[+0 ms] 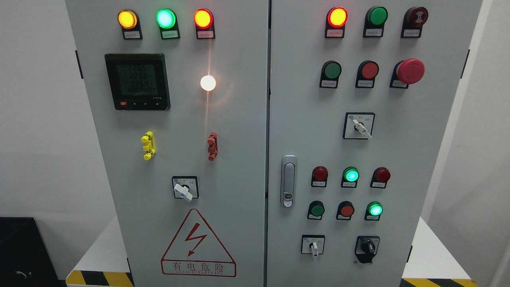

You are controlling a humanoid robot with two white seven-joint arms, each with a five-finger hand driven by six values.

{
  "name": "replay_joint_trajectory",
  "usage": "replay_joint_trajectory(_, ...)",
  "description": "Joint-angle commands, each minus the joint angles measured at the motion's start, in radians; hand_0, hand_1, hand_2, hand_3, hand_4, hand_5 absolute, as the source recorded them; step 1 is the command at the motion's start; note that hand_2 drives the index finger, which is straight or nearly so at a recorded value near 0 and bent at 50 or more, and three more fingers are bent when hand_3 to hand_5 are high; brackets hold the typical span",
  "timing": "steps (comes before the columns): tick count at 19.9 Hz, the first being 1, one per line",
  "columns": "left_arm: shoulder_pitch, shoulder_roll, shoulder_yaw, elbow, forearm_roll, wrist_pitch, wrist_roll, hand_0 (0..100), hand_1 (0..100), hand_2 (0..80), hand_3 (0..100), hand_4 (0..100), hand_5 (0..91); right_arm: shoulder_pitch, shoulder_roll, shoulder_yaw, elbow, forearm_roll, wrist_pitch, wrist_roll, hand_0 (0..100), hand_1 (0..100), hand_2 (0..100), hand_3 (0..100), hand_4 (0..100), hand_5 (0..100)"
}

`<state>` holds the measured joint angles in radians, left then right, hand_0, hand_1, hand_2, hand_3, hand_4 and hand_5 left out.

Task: Flip black knob to close circuit

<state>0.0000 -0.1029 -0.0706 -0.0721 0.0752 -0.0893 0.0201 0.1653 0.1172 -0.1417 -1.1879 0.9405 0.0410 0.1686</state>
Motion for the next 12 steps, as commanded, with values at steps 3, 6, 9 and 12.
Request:
replay_joint_trajectory(3, 0.006, 0.0, 0.0, 0.0, 0.0, 0.0, 0.0, 12, 56, 0.0, 0, 0, 0.0, -0.004, 0.002, -0.038, -0.455, 0.103, 0.013, 0.017, 0, 8, 70, 85, 77, 69)
replay_joint_trajectory(6, 0.006, 0.0, 0.0, 0.0, 0.001, 0.0, 0.0, 12, 56, 0.0, 0, 0, 0.0, -0.015, 0.002, -0.007, -0.522, 0.139, 0.071, 0.028, 0, 8, 78, 92, 82, 78)
replay_joint_trajectory(9, 0.006, 0.0, 0.0, 0.0, 0.0, 0.0, 0.0, 12, 56, 0.0, 0, 0, 0.0, -0.029, 0.002, -0.001, -0.568, 0.196, 0.085, 0.023, 0, 8, 85, 99, 89, 88)
replay_joint_trajectory(12, 0.006, 0.0, 0.0, 0.0, 0.001, 0.0, 0.0, 12, 56, 0.0, 0, 0, 0.0, -0.061, 0.002, -0.004, -0.588, 0.273, 0.082, 0.025, 0, 6, 89, 100, 93, 93)
